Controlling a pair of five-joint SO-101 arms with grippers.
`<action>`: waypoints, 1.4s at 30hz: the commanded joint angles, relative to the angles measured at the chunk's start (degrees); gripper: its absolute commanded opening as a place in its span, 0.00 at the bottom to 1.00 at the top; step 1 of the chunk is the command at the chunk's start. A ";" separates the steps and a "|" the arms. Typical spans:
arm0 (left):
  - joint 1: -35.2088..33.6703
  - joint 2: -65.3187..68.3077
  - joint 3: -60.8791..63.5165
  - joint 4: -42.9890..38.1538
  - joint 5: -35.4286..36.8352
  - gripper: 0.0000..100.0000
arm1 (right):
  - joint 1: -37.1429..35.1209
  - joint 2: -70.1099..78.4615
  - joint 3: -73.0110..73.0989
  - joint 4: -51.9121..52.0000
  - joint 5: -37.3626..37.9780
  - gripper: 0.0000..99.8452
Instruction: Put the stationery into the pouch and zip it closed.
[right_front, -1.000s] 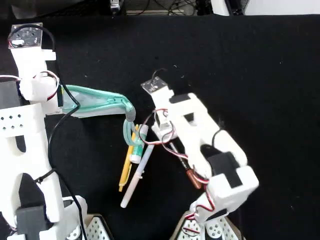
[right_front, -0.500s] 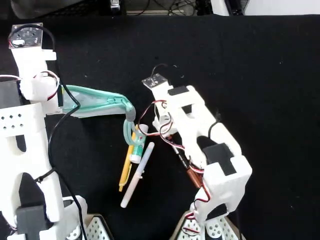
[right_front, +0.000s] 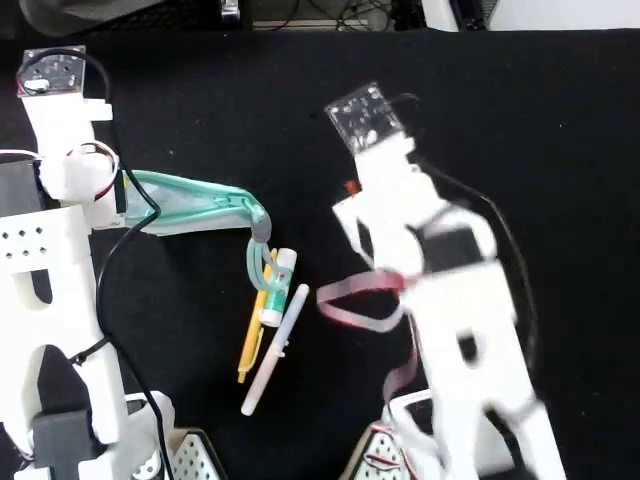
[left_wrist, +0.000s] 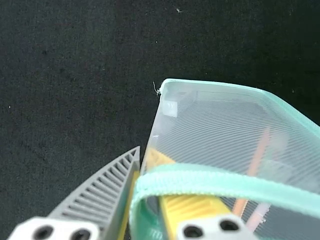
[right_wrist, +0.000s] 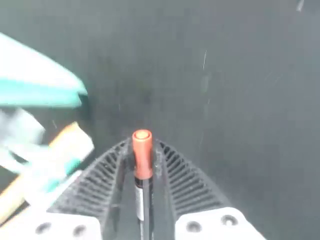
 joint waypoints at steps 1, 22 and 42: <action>-0.66 -0.44 0.22 -0.79 0.09 0.03 | -6.86 -13.85 0.40 -6.68 0.35 0.01; -0.92 -0.44 0.31 -0.44 0.09 0.03 | -36.04 -31.34 26.86 -68.04 0.88 0.01; -0.66 -0.44 0.22 -0.53 0.09 0.03 | -36.75 -12.88 22.46 -52.84 0.53 0.05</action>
